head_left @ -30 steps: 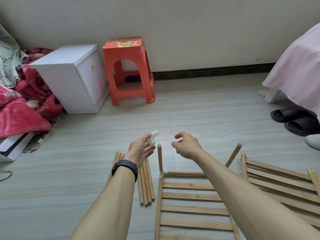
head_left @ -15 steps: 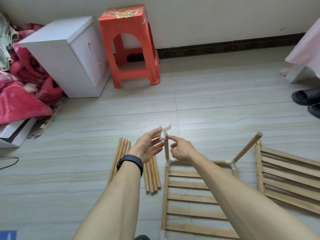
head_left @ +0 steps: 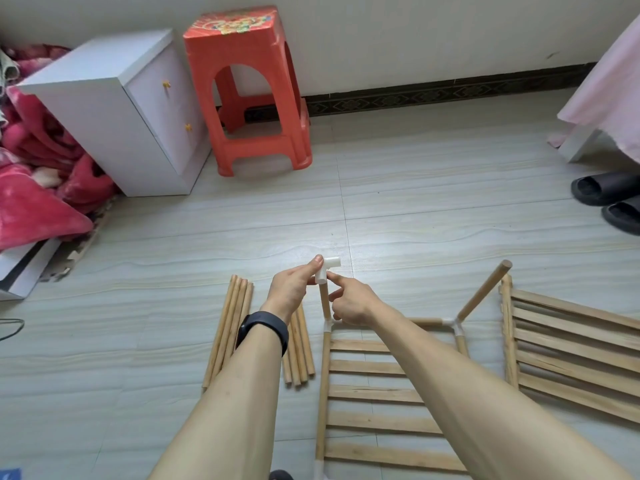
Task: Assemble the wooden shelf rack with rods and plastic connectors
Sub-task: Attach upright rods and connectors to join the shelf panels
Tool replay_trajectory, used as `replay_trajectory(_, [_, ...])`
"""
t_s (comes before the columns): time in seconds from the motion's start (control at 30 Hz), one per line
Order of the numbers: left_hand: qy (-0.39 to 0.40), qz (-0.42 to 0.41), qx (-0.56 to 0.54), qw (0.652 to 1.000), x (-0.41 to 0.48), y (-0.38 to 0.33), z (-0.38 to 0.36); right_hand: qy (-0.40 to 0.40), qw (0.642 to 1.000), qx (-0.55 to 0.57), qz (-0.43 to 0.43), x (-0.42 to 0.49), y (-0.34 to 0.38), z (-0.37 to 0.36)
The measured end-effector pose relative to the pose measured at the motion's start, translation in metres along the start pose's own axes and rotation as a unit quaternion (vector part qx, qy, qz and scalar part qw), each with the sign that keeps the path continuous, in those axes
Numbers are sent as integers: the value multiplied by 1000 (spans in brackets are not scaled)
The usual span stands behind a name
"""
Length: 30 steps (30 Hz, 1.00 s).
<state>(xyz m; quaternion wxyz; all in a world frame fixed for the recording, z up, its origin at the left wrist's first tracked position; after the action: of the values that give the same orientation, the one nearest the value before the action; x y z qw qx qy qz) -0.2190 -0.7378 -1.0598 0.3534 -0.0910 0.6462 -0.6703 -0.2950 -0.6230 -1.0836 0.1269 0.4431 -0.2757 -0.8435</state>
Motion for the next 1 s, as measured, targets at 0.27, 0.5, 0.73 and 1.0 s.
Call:
replay_trajectory(0.27, [-5, -17, 14, 1000, 7, 3, 1, 1, 1000, -3, -5, 1, -2, -1])
replay_trajectory(0.5, [17, -40, 33, 999, 8, -6, 2, -8, 1000, -29, -3, 1, -2, -3])
replay_trajectory(0.73, [114, -14, 162, 980, 3, -9, 9, -3, 983, -184, -28, -1, -10, -21])
replay_trajectory(1.0, [114, 44, 511, 851, -15, 80, 133, 43, 885, -463, -5, -3, -42, -91])
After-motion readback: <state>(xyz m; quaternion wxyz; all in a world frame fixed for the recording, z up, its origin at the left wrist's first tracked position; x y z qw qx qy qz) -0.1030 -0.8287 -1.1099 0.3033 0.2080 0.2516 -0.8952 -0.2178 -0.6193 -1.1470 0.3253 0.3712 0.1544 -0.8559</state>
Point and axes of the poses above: each hand's wrist, its own x-axis towards the middle knuckle, its own z-axis out of the back of the hand, y = z × x, the point moved 7 cm from there along x, towards the middle knuckle, and after that the axes turned 12 degrees about -z, right-handed, at the moved point
